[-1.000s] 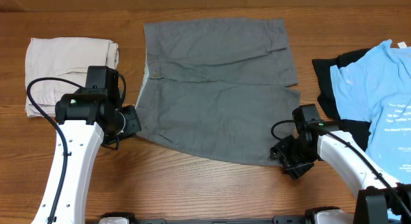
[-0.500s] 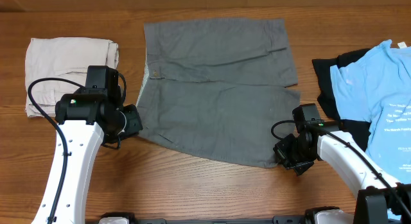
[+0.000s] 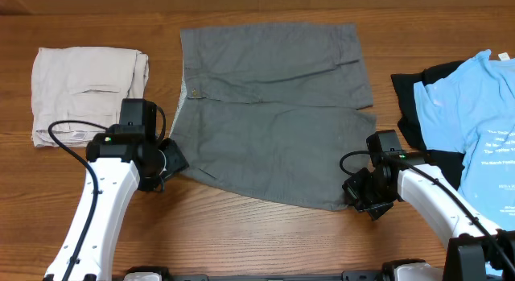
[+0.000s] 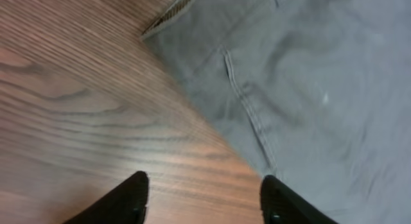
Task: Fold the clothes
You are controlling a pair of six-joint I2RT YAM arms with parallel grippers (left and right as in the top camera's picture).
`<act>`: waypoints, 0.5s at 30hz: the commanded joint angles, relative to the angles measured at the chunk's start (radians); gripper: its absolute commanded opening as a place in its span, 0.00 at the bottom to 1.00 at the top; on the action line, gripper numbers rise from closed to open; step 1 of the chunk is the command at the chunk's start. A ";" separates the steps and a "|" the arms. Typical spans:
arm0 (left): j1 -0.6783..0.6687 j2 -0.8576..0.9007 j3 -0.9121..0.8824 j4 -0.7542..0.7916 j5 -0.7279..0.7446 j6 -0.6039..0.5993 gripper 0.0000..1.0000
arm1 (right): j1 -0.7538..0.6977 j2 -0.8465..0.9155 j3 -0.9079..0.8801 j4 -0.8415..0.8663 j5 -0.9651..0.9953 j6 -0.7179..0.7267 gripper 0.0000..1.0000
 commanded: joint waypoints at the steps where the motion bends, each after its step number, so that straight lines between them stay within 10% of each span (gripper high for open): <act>1: 0.000 0.003 -0.074 0.085 0.010 -0.142 0.62 | -0.001 -0.010 -0.005 0.007 0.017 0.005 0.04; 15: 0.000 0.003 -0.230 0.369 -0.007 -0.244 0.60 | -0.001 -0.010 -0.005 0.016 0.032 0.000 0.04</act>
